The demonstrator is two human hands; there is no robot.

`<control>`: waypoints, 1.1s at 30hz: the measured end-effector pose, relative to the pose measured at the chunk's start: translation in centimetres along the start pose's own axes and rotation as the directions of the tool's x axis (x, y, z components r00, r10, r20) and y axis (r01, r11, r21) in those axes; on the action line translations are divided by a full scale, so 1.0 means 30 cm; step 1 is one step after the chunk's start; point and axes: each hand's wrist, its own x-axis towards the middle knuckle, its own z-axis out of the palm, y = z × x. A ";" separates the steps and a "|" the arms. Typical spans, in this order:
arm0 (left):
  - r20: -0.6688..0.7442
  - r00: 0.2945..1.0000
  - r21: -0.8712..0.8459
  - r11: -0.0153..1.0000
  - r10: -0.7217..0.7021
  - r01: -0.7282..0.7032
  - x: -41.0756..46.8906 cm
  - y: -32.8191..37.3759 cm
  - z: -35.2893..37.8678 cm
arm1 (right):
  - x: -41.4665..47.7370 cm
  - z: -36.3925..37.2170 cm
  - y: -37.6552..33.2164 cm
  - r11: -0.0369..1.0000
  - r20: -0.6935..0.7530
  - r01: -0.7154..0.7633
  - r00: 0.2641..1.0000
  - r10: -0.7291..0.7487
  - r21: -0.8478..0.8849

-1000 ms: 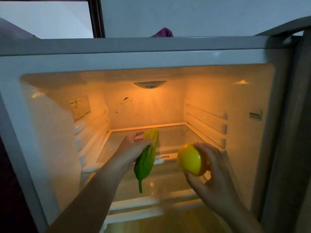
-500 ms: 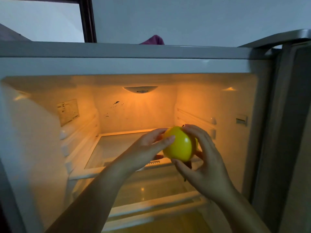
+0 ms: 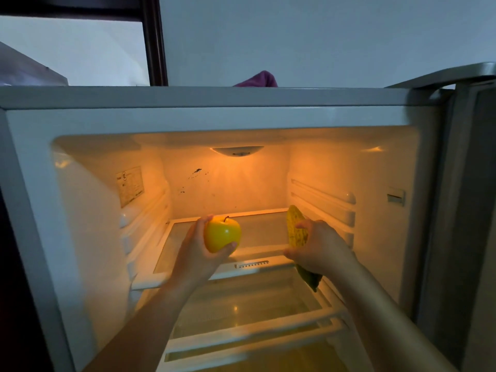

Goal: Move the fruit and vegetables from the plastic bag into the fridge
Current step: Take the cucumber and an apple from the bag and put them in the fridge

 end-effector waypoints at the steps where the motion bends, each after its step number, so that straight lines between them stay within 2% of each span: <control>1: -0.006 1.000 0.013 1.000 0.025 -0.025 -0.002 -0.008 0.009 | 0.001 0.001 0.004 0.999 0.016 -0.035 0.999 0.035 0.001; 4: -0.031 0.996 0.036 0.996 0.082 -0.080 -0.010 -0.029 0.013 | -0.003 0.002 0.021 0.994 0.047 -0.098 0.994 0.096 0.057; 6: -0.042 0.995 0.033 0.996 0.090 -0.088 -0.013 -0.042 0.010 | 0.003 -0.006 0.028 0.993 0.008 -0.098 0.995 0.098 0.069; 12: -0.030 0.999 -0.115 0.993 0.027 -0.031 0.031 0.000 0.047 | 0.048 -0.022 0.034 0.997 -0.112 0.024 0.994 -0.015 0.079; 14: -0.003 1.000 -0.137 0.990 0.030 -0.030 0.041 0.013 0.075 | 0.061 -0.027 0.051 0.999 -0.142 0.035 0.989 -0.031 0.026; 18: -0.023 0.996 -0.033 0.995 0.090 -0.091 0.027 0.015 0.108 | 0.045 -0.023 0.103 0.980 -0.001 0.026 1.000 -0.027 -0.197; 20: -0.043 0.992 -0.008 0.993 0.120 -0.121 0.021 0.010 0.108 | 0.031 -0.006 0.121 0.968 -0.017 0.063 0.997 -0.069 -0.244; 24: -0.028 0.989 0.018 0.989 0.148 -0.147 0.014 0.010 0.109 | 0.025 0.037 0.143 0.979 -0.114 0.110 0.985 -0.131 -0.174; 28: -0.014 0.989 0.024 0.989 0.147 -0.146 0.007 0.010 0.114 | 0.054 0.055 0.162 0.992 -0.174 0.084 0.980 -0.099 -0.093; 33: -0.002 0.990 0.036 0.990 0.140 -0.140 0.013 0.003 0.109 | 0.087 0.065 0.191 0.990 -0.240 0.057 0.967 -0.087 -0.129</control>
